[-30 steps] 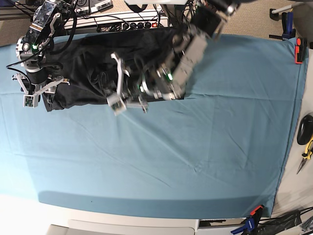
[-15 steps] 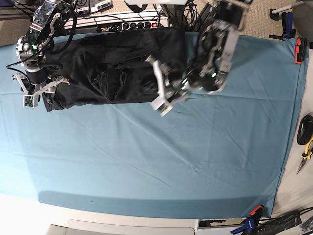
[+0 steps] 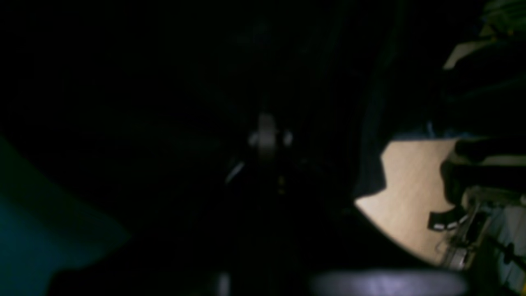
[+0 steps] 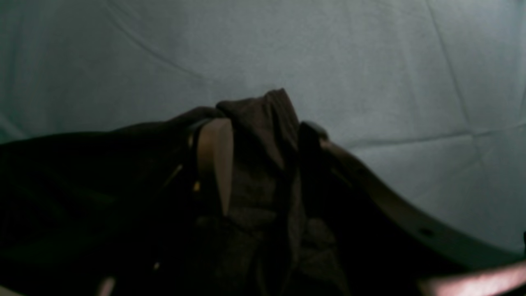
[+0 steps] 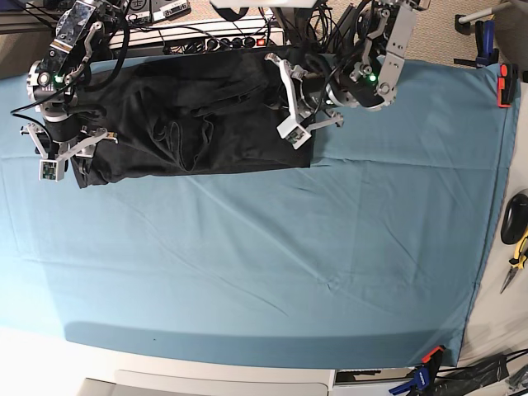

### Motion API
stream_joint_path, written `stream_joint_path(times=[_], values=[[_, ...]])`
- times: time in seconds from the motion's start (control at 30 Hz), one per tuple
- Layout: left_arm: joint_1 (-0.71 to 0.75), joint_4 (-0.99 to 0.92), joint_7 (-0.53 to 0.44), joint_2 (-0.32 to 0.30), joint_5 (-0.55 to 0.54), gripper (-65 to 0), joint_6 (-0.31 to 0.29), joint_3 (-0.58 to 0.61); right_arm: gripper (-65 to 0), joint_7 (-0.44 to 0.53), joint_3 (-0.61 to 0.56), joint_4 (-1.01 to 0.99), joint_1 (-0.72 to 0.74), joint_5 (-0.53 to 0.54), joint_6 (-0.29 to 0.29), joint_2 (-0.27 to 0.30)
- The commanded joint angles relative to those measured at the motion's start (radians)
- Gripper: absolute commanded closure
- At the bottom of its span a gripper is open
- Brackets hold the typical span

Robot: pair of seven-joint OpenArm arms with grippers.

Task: Fold the T-shirt properly
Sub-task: 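Open the left gripper and raise it off the folded shirt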

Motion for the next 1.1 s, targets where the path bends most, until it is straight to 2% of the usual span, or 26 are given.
stream_joint_path(times=[0.0, 0.33, 0.7, 0.77, 0.87, 0.97, 1.07], values=[[0.005, 0.019, -0.018, 0.005, -0.019, 0.0, 0.001, 0.003, -26.6, 0.026, 0.004, 0.015, 0.006, 0.004, -0.003, 0.014], [0.014, 0.019, -0.017, 0.061, -0.083, 0.0, 0.000, 0.011, -26.6, 0.026, 0.004, 0.015, 0.006, 0.019, -0.003, 0.014], [0.014, 0.019, -0.032, 0.065, -0.069, 0.0, -0.003, 0.194, -26.6, 0.026, 0.004, 0.015, 0.006, 0.018, -0.003, 0.015], [0.014, 0.019, -0.043, 0.075, -0.060, 0.0, -0.026, 0.234, -26.6, 0.026, 0.004, 0.015, 0.006, 0.018, -0.003, 0.014], [0.006, 0.019, -0.050, 0.084, -0.061, 0.0, -0.093, 0.259, -26.6, 0.026, 0.004, 0.015, 0.006, 0.018, -0.003, 0.015], [-0.010, 0.024, -0.041, 0.085, -0.060, 0.0, -0.099, 0.258, -26.6, 0.026, 0.004, 0.015, 0.006, 0.016, -0.002, 0.021], [-0.017, 0.055, -0.019, 0.085, -0.059, 0.0, -0.113, 0.258, -26.6, 0.034, 0.004, 0.015, 0.006, -0.056, -0.003, 0.046]])
